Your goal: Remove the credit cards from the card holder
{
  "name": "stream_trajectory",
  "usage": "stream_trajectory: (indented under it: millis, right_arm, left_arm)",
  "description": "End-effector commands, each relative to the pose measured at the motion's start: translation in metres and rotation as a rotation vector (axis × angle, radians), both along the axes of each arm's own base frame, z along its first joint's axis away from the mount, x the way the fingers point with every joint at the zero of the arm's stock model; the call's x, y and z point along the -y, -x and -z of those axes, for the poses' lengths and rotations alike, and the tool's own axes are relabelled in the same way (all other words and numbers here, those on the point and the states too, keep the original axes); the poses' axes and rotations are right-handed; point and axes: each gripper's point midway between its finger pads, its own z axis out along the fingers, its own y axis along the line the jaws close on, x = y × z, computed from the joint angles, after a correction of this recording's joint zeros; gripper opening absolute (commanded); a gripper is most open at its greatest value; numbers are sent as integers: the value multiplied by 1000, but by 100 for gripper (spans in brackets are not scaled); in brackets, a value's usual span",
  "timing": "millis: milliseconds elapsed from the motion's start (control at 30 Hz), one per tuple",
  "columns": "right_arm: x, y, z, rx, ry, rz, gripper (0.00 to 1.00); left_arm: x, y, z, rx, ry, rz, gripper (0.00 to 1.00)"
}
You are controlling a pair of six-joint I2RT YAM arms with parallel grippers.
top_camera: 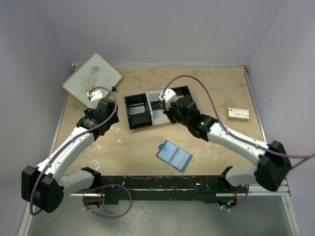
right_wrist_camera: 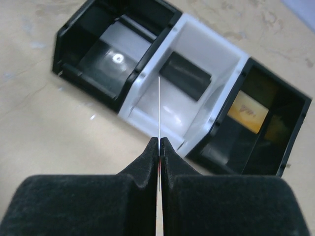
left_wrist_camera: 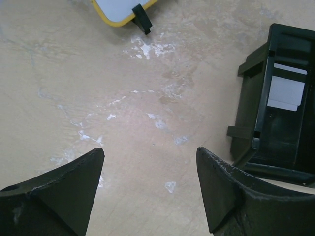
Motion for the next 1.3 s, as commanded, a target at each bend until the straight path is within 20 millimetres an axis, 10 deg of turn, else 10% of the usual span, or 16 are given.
stream_trajectory:
  millis: [0, 433, 1267]
  right_arm:
    - [-5, -64, -6, 47, 120, 63, 0]
    - [-23, -146, 51, 29, 369, 12, 0]
    - [-42, -175, 117, 127, 579, -175, 10]
  left_arm:
    - [-19, -1, -19, 55, -91, -28, 74]
    - [-44, 10, -42, 132, -144, -136, 74]
    - [-46, 11, -43, 137, -152, -146, 73]
